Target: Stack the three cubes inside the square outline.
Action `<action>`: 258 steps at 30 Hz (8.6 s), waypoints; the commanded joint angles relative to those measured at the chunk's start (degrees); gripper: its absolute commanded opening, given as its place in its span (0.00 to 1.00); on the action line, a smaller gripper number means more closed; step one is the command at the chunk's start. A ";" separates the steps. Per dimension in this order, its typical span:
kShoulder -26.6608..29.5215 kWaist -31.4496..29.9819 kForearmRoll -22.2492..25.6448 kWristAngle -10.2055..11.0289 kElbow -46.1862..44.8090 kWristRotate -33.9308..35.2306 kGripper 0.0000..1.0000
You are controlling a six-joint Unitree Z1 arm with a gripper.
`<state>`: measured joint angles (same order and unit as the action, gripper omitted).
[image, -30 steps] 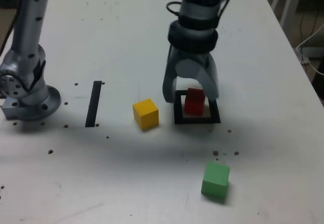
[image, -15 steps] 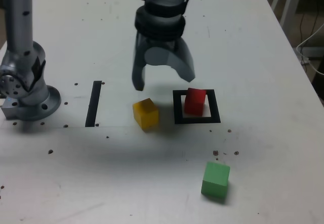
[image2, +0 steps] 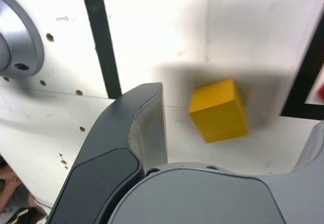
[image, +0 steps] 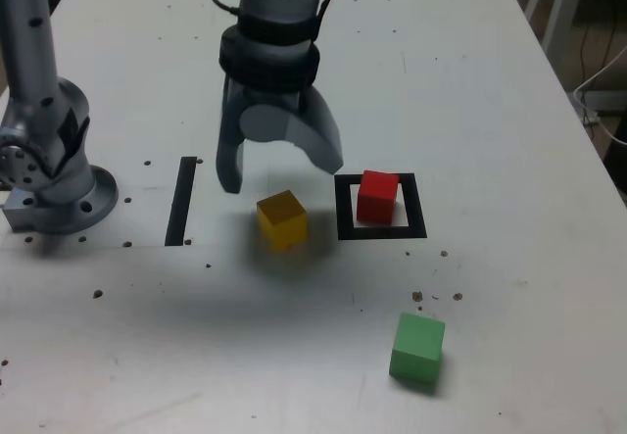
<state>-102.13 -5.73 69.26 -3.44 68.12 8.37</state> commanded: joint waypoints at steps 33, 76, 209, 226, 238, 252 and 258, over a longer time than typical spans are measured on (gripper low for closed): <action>-7.90 -1.74 -4.85 -6.03 -2.97 -1.25 0.61; -4.83 -1.74 -2.29 1.10 0.65 -1.64 0.28; -20.12 -25.10 14.34 2.39 40.14 -0.11 0.99; -28.34 -25.10 13.49 -0.78 44.56 -1.18 0.99; -30.92 -23.30 12.44 -2.90 43.96 -3.21 0.89; -33.76 -23.12 9.25 -5.34 44.46 -5.93 0.31; -33.75 -23.11 9.40 -5.35 44.39 -6.00 0.27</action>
<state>-135.73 -28.97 78.49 -8.70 112.40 2.40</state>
